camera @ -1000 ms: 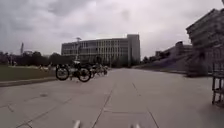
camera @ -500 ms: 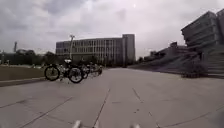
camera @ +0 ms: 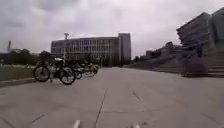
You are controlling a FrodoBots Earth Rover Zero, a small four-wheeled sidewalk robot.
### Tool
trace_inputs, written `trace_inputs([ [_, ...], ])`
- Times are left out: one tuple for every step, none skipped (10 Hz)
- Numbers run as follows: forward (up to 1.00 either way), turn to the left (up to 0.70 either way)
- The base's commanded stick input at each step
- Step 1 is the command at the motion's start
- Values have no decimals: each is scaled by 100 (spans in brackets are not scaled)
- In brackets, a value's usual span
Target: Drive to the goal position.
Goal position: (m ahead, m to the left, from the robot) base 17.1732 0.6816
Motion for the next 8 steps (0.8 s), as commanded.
trace_inputs([
  [85,0],
  [85,-9],
  [85,-29],
  [85,-33],
  [85,-34],
  [85,-2],
  [85,0],
  [85,0],
])
